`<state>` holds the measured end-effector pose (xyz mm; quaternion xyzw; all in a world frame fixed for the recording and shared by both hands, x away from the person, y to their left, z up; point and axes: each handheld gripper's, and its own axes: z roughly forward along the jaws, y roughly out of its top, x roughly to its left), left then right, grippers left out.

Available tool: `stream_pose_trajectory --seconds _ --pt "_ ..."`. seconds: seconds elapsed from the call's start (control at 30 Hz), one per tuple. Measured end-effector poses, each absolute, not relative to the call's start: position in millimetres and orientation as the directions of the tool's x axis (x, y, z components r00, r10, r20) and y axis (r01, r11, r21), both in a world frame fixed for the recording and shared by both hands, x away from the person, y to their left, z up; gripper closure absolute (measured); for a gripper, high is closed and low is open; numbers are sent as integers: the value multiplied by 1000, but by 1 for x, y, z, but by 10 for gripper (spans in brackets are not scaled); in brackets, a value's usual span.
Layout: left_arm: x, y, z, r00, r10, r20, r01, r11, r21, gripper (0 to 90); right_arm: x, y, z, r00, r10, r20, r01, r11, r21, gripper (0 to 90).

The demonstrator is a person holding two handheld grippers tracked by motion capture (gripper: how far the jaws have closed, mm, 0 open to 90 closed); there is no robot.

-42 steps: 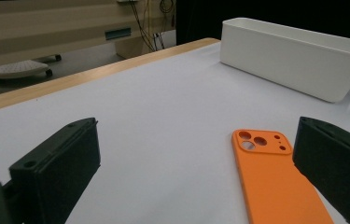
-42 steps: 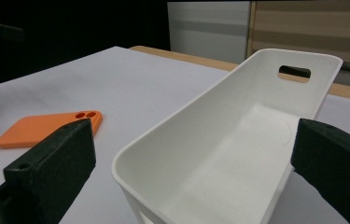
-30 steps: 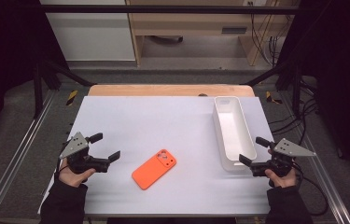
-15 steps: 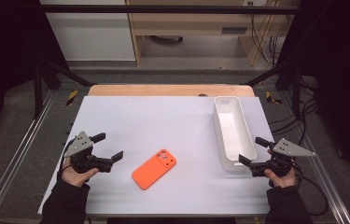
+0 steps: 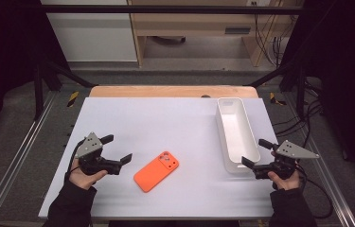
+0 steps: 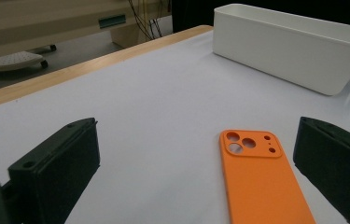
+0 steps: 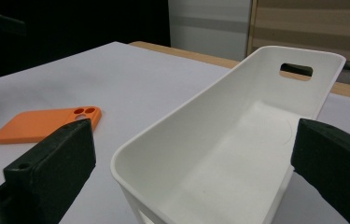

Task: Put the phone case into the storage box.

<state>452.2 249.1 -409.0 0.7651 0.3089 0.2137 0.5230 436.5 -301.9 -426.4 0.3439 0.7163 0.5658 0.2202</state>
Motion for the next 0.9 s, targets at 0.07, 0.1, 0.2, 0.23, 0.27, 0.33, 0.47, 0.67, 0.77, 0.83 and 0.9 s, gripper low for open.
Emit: stream_pose_trajectory --seconds 0.07,0.1,0.2,0.23,0.27,0.33,0.47,0.67,0.77,0.83,0.9 --pt "452 246 -409 722 692 3 248 -263 932 0 436 -302 -426 -667 742 73 243 123 962 4" --pt "452 245 -409 725 689 2 248 -264 932 0 436 -302 -426 -667 742 73 243 123 962 4" --pt "451 241 -409 731 682 -2 248 -263 932 0 437 -302 -427 -667 742 72 242 124 962 4" --pt "451 240 -409 733 680 -3 249 -265 932 0 437 -302 -427 -667 742 69 241 127 962 4" --pt "451 237 -409 737 676 -3 250 -268 930 0 437 -302 -427 -666 743 69 241 128 962 4" --pt "451 236 -409 736 677 -5 253 -268 930 0 437 -301 -427 -665 744 70 243 127 962 4" --pt "451 232 -408 738 675 -9 261 -272 926 0 437 -301 -427 -664 744 70 245 128 961 4" --pt "450 226 -408 740 673 -14 273 -280 920 0 437 -301 -427 -663 745 68 243 129 961 4" --pt "450 223 -408 743 669 -14 274 -284 919 0 437 -302 -427 -664 745 69 242 126 962 4" --pt "449 220 -408 744 668 -14 276 -288 917 0 437 -301 -427 -664 745 70 243 127 962 4" --pt "449 218 -408 745 666 -13 277 -293 915 0 437 -301 -427 -664 745 69 243 128 961 4"
